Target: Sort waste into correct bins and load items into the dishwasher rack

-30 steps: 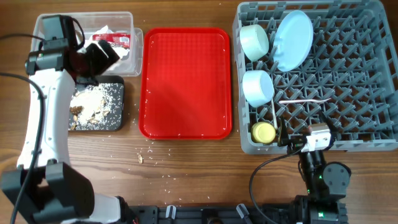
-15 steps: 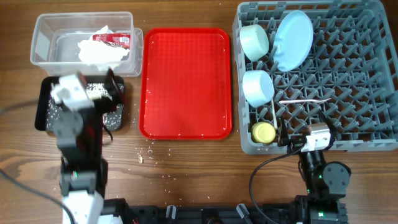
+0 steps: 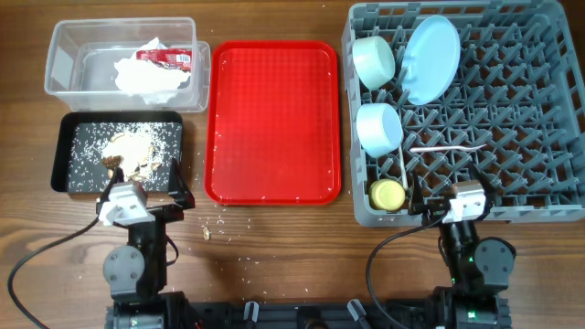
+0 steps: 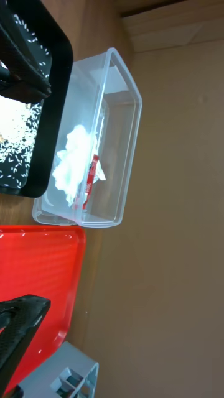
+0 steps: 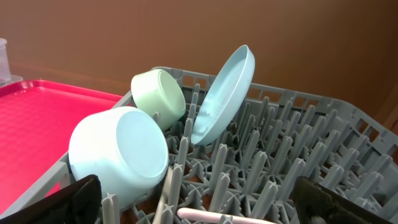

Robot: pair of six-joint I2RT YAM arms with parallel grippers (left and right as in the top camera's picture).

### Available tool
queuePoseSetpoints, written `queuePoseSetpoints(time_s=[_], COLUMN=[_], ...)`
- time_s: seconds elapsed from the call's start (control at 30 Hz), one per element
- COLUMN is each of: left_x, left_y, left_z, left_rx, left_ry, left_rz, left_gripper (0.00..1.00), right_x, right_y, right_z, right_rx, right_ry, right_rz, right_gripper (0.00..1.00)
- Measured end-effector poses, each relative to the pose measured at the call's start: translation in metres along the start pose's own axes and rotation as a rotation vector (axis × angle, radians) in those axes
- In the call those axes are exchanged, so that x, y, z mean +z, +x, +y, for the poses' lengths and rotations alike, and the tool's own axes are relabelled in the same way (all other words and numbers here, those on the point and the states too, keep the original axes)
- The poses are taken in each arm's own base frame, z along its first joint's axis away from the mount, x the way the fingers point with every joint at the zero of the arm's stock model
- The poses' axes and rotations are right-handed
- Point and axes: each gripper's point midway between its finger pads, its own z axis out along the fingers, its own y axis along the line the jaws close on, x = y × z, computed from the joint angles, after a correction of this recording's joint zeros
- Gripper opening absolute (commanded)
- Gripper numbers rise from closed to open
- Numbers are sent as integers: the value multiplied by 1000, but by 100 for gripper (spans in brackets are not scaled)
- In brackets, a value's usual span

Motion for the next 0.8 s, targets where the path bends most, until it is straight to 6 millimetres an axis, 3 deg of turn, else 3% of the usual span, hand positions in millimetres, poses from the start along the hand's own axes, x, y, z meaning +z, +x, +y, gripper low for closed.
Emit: queuePoseSetpoints(time_s=[0.17, 0.37, 0.8], left_x=[-3, -6, -6], left_y=[24, 40, 40], left_z=[4, 6, 6], left_rx=[-11, -17, -20], left_ry=[-3, -12, -12], left_rz=[21, 76, 76], left_gripper=[100, 100, 100], right_x=[0, 0, 0], right_y=[0, 0, 0], right_z=[0, 0, 0], right_rx=[0, 0, 0], right_ry=[0, 0, 0], right_rz=[0, 0, 0], right_gripper=[100, 100, 100])
